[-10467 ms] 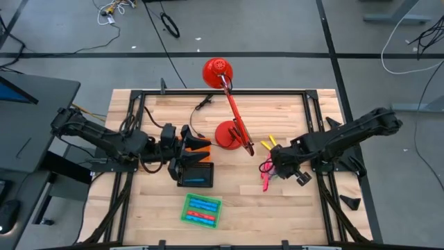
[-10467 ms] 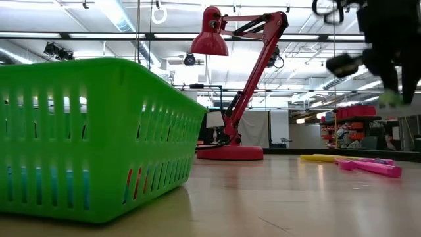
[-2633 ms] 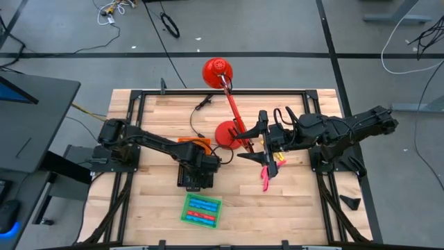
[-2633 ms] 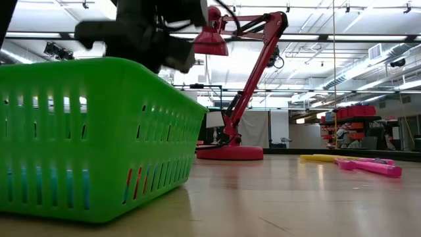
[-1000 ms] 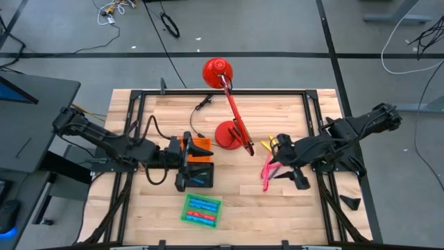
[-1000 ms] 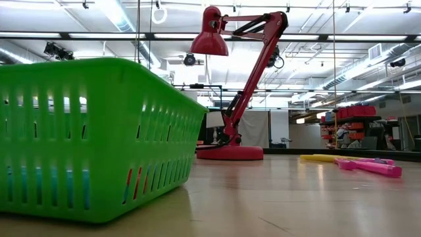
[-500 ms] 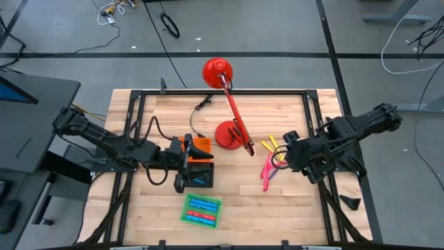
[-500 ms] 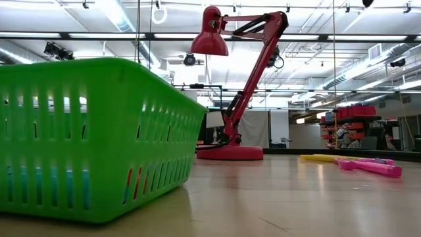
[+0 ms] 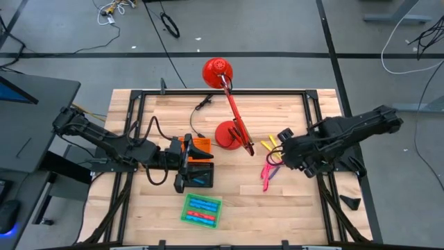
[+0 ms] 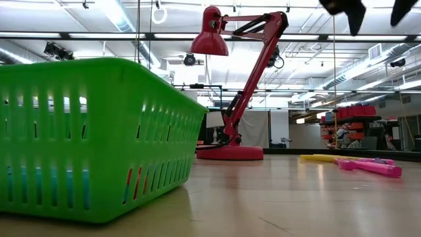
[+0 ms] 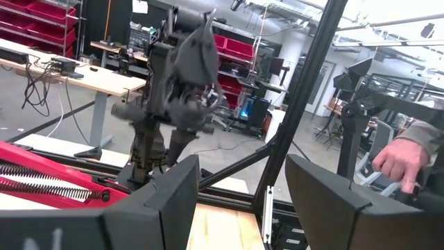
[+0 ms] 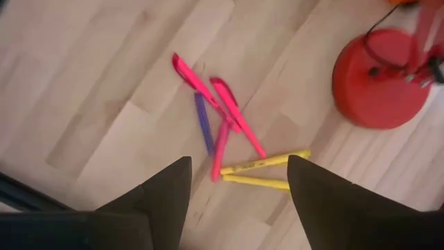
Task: Pick & Place Markers
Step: Put the purple pen into the black bin
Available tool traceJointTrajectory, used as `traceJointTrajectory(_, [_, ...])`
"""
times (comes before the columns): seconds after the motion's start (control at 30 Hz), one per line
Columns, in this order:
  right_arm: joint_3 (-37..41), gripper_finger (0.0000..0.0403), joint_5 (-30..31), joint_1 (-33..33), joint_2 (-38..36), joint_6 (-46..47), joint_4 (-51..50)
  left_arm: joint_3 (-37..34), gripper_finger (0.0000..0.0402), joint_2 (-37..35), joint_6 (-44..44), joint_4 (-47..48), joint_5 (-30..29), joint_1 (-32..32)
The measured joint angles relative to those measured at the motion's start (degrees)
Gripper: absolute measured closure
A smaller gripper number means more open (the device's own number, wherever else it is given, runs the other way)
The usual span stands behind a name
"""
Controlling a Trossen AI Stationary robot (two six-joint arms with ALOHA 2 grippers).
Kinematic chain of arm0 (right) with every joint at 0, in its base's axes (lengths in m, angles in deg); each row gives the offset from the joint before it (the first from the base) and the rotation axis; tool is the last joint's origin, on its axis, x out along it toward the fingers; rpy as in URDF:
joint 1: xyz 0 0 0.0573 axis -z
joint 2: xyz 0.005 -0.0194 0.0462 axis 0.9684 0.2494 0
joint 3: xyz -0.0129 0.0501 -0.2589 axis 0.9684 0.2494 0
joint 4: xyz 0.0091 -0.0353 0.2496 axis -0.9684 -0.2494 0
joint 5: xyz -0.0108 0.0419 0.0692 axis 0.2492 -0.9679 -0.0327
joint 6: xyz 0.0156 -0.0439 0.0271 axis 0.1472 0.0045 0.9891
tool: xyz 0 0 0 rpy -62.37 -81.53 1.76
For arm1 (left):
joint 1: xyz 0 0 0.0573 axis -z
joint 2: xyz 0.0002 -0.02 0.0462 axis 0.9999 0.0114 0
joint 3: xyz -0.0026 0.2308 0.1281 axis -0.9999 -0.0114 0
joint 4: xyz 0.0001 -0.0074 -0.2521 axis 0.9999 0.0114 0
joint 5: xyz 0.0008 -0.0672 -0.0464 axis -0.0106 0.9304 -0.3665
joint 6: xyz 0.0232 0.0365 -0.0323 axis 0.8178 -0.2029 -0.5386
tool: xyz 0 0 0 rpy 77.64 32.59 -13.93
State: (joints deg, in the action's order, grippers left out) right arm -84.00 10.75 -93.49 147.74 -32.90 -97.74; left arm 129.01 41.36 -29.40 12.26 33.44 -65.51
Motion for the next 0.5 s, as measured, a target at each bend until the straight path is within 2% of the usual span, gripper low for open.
traceJointTrajectory(0.5, [18.8,0.0162,-2.1,1.0,0.0,-1.9,16.1,0.0,0.0181,0.0,0.1,0.1,0.7,0.0])
